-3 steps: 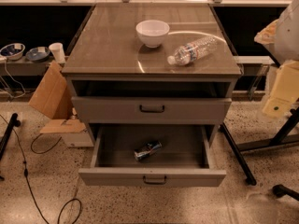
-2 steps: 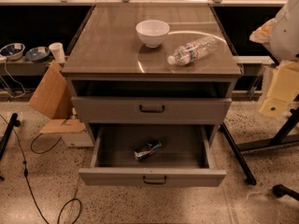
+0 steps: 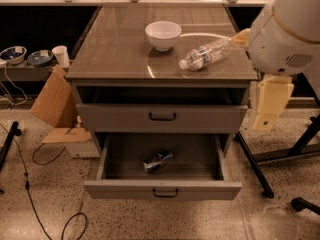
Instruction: Pick redbull can from middle drawer and place on counter
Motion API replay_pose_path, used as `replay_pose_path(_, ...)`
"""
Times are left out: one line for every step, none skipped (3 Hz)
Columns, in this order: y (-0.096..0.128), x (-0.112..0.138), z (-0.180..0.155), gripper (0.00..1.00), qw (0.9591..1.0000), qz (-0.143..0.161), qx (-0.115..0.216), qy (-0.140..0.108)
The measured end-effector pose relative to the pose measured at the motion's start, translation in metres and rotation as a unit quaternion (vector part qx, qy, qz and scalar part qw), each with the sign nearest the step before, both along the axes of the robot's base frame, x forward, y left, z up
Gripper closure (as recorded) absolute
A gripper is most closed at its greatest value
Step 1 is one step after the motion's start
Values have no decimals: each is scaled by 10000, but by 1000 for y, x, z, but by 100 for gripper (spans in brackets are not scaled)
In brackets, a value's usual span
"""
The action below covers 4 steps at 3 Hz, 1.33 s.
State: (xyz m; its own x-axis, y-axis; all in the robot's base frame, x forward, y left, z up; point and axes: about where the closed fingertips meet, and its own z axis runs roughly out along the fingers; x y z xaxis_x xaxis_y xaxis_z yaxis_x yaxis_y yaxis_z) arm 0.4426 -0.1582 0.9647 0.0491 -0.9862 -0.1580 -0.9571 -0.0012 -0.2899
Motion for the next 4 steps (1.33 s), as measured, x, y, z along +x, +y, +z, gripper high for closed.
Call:
replay_pose_path(27,4,-18,0,9965,783,-294,5)
replay_pose_path(61,10,-45,0,9839,1642,-710,31)
replay_pose_path(88,15,-77,0,9642,2416,-1095,65)
replay_pose_path(113,22,-122,0,9343,3150,-1668,-87)
